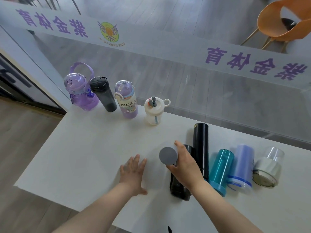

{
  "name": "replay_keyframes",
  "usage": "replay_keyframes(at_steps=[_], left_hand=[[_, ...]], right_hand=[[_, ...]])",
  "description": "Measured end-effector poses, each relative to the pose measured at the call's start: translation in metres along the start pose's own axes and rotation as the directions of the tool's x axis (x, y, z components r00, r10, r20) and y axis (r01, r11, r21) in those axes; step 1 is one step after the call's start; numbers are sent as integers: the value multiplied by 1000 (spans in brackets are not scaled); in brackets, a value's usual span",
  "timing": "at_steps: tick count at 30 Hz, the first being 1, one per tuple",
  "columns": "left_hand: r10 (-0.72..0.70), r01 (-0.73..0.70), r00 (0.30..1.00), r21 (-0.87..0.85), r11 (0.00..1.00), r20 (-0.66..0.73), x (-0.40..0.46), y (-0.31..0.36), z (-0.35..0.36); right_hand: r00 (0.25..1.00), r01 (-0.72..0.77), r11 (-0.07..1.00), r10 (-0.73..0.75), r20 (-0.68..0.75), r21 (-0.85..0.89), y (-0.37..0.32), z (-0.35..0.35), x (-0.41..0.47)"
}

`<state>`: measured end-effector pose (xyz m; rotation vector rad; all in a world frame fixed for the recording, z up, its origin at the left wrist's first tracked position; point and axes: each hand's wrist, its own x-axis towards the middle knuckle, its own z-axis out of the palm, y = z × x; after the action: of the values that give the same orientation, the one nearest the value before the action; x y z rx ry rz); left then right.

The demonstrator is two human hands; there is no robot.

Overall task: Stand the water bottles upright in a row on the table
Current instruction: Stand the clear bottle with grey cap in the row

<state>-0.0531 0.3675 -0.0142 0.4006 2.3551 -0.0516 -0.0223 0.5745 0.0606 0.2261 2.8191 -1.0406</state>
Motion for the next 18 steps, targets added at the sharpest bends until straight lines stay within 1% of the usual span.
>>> replay_keyframes(at_steps=[2,3,5,8,13,18], left_hand=[[3,-3,1000,9,1000,-5,-1,1,-1],[4,-4,1000,12,1000,-6,-1,1,-2],[6,-6,1000,16,1000,1,-1,2,-3],[6,-7,1000,21,1000,19,-1,3,-5],[8,-9,999,29,1000,35,-1,3,-5],[20,-21,999,40,999,33,-1,3,-6]], right_hand=[[995,-97,992,99,-18,84,1,-3,7],[992,-116,989,119,-28,91,2,-4,12],[990,-114,989,122,-77,97,4,-9,23],[970,-138,974,169,-173,177,3,-23,46],[961,-204,951,239,-138,231,4,-36,84],[944,-245,929,294,-152,278,6,-36,107]])
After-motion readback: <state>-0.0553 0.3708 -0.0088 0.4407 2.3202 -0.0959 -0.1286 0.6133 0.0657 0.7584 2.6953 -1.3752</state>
